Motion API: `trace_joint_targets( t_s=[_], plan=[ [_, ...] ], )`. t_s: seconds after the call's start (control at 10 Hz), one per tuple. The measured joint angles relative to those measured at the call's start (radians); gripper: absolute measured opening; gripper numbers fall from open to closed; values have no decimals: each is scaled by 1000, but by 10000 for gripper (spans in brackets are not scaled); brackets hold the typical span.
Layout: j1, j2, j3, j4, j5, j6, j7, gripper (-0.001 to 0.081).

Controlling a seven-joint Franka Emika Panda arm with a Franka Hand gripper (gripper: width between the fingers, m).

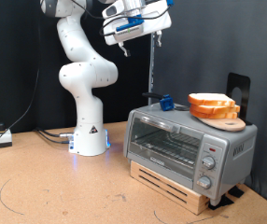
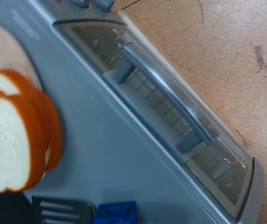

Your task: Make a piece of toast with the oven

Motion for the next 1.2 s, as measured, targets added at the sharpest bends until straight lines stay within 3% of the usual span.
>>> trace_joint_targets(
  t_s=[0.3, 0.4, 0.5, 0.6, 0.8, 1.0, 1.2],
  plan=[
    [93, 25, -154, -11, 50, -7, -395, 807],
    [142, 51, -200, -6, 54, 1, -498, 807],
    [137, 49, -198, -6, 54, -1, -463, 807],
    [145, 46, -206, -5, 60, -30, -499, 807],
    [172, 39, -248, -13, 60, -69, -672, 807],
    [172, 43, -264, -53, 5, -36, -779, 807],
    [166, 63, -268, -97, -26, 20, -798, 807]
  ],
)
